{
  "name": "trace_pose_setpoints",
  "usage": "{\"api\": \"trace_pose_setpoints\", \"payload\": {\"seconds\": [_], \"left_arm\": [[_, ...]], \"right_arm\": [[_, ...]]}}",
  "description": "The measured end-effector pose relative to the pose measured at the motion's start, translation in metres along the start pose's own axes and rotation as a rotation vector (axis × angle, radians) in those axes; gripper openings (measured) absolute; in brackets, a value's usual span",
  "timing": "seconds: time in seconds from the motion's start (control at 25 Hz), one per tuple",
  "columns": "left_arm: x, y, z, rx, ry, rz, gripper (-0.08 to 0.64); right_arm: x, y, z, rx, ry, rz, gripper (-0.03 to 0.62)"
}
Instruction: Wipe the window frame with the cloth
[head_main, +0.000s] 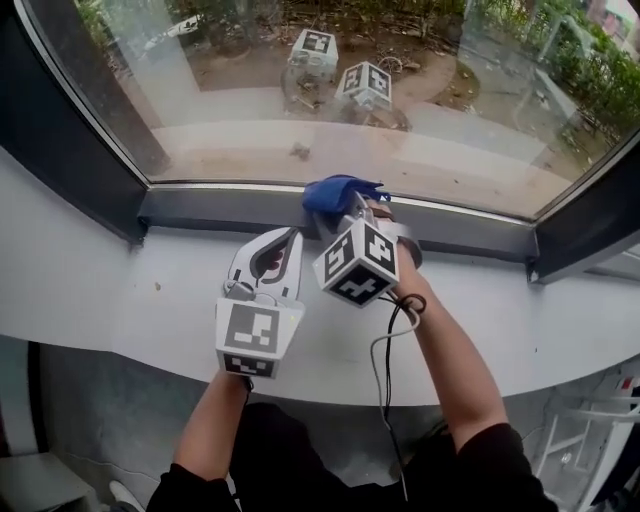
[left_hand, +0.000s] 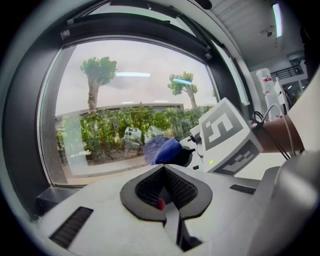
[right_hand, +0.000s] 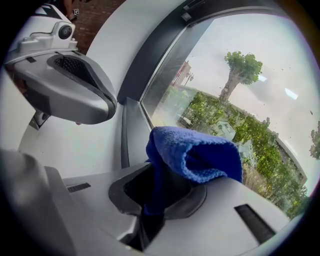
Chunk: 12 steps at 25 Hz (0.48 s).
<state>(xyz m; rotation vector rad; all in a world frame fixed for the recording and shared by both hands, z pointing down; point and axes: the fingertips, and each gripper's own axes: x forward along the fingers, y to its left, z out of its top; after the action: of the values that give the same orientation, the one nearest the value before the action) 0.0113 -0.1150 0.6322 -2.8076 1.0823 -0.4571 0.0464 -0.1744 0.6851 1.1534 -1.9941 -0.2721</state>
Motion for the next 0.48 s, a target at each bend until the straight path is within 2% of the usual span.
{"api": "trace_pose_setpoints", "payload": {"seconds": [0.24,0.36,0.48], "left_arm": [[0.021,-0.028,0.013,0.082,-0.007,0.052,0.005],[0.021,-0.035,0.012,0.073,-0.036,0.029,0.005],[0.019,-0.04,0.006,0.074,-0.029,0.015,0.005]], "right_arm": [[-0.015,-0.011,-0.028,-0.045,-0.002,-0.04,0.038],[-0.02,-0.014,-0.029,-0.043,0.002,-0.048,0.038],[-0.025,-0.017,-0.033,-0.04,0.008,-0.059,0.038]]}}
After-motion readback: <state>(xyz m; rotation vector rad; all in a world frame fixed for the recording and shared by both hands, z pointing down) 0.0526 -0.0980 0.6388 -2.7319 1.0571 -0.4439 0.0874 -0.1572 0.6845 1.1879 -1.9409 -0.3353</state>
